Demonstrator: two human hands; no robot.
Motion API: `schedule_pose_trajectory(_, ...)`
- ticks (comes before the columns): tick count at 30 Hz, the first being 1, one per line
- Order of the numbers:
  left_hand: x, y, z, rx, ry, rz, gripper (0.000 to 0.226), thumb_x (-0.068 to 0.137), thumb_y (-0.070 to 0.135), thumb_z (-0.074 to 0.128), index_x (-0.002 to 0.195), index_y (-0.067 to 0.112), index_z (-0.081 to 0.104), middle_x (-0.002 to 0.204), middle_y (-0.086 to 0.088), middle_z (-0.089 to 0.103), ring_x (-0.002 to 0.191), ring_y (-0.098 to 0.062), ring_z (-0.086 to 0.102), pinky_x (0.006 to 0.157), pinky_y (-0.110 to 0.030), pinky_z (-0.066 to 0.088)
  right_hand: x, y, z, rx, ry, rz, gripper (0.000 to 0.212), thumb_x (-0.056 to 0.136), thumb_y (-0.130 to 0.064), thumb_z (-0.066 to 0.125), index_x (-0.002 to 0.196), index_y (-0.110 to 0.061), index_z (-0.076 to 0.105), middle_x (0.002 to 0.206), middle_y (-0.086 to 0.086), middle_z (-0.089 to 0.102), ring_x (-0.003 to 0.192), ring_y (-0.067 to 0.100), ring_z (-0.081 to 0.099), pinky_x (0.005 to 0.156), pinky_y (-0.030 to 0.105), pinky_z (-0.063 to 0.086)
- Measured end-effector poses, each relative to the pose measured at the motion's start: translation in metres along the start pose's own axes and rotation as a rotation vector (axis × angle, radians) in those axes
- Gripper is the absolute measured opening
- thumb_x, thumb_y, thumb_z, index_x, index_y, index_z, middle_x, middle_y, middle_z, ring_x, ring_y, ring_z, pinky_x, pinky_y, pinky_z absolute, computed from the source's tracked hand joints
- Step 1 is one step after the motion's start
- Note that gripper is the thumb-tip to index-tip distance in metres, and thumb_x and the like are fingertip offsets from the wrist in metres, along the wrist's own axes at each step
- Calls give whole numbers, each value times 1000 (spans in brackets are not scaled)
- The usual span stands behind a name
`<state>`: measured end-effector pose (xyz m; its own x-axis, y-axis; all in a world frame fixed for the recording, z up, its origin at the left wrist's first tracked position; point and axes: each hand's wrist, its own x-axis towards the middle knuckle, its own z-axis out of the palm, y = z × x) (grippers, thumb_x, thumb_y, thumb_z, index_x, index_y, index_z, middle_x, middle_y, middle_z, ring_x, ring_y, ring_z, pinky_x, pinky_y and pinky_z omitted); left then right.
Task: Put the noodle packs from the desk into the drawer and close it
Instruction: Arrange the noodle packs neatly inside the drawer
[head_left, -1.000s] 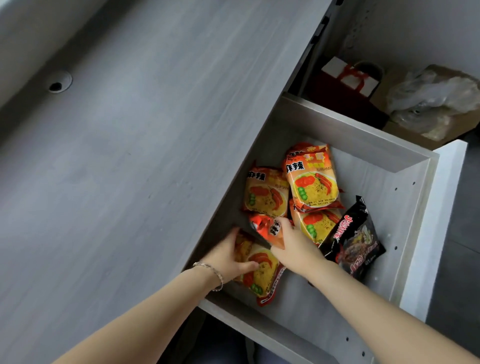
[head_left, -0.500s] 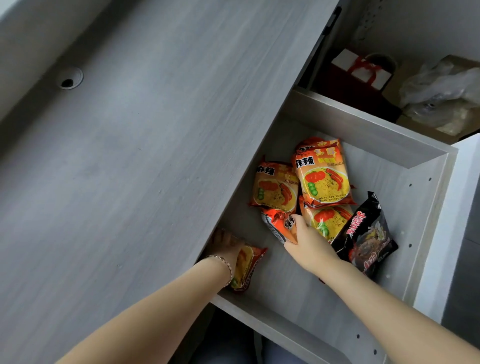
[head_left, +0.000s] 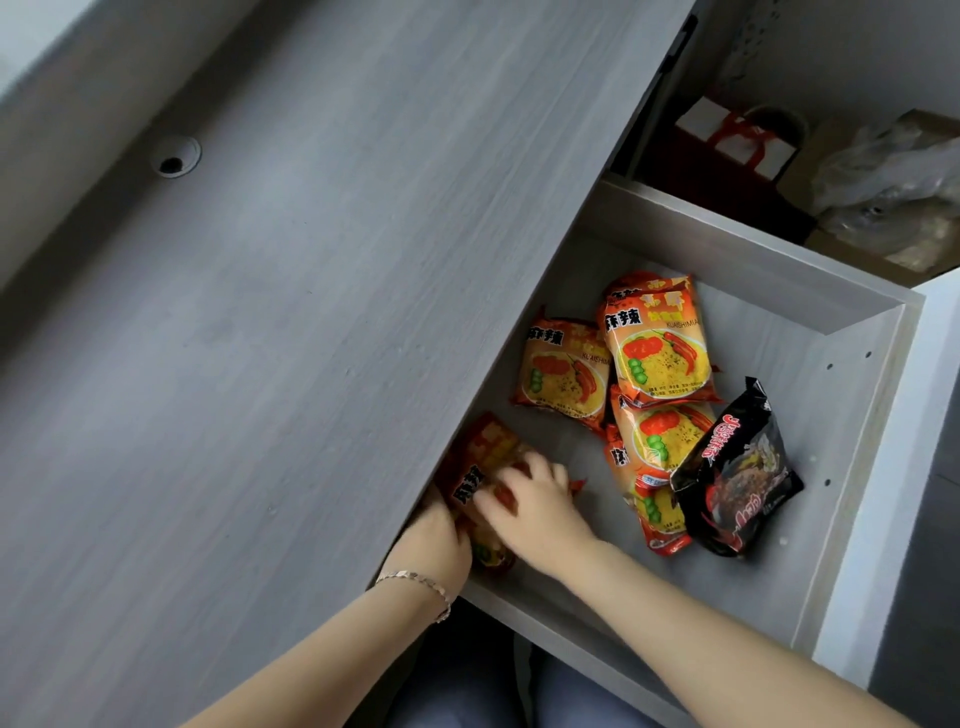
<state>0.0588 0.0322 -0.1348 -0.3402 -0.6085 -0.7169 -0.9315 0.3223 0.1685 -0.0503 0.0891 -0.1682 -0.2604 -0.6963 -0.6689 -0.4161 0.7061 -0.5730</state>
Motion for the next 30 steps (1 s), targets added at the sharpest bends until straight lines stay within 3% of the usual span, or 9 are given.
schedule_pose_trajectory(2,-4,4,-2,15,26,-7,70,95,21,44,149,6,2,140,-16,47,119,-25,56,99,-30,46,8,11,-8,150,149,91,45,91,-36,51,131,-17,49,145,9,33,137,28,29,112,39,30)
schedule_pose_trajectory(6,-5,5,-3,-4,22,54,78,94,27,46,149,19,-9,155,-14,19,128,-27,48,106,-34,43,28,32,-14,157,71,372,79,79,-54,58,143,-15,33,148,16,31,136,36,32,111,46,34)
schedule_pose_trajectory(8,-3,4,-6,24,23,49,78,94,28,46,150,17,-7,152,-14,29,128,-26,48,107,-35,42,30,32,-10,250,83,306,75,70,-54,65,132,-17,47,133,13,48,123,32,48,101,43,46)
schedule_pose_trajectory(11,-5,5,-9,36,27,64,69,95,25,45,149,16,5,146,-13,38,120,-24,55,100,-30,45,23,25,1,263,129,174,58,74,-27,73,126,-14,53,118,5,46,115,27,51,92,32,49)
schedule_pose_trajectory(16,-5,3,-8,50,44,145,64,97,25,41,150,23,4,151,-8,32,116,-17,58,95,-23,46,10,27,18,255,90,11,55,82,-14,67,133,-14,49,132,7,41,122,22,47,94,17,39)
schedule_pose_trajectory(20,10,6,-4,207,75,258,68,96,20,42,149,30,1,160,0,-9,146,-18,17,116,-27,22,10,32,7,210,-35,-70,52,88,-11,58,138,-20,45,137,6,48,127,21,46,101,21,38)
schedule_pose_trajectory(23,29,10,-3,369,29,279,68,95,27,43,151,25,4,160,-2,-8,147,-24,-10,119,-36,-4,15,35,-9,157,-131,-50,49,91,-10,51,138,-22,45,140,2,51,130,18,46,107,24,36)
schedule_pose_trajectory(27,47,13,0,400,-70,250,75,87,7,53,148,30,14,159,-6,-1,146,-29,-13,119,-40,2,30,31,-38,-43,266,-106,40,92,-6,45,129,-17,53,138,0,50,129,18,46,104,26,38)
schedule_pose_trajectory(30,51,16,0,400,-114,246,77,85,3,55,146,32,18,158,-8,-4,145,-31,-15,119,-40,6,53,25,-60,-258,440,-15,55,89,-15,56,140,-17,36,151,9,26,139,27,29,107,37,37)
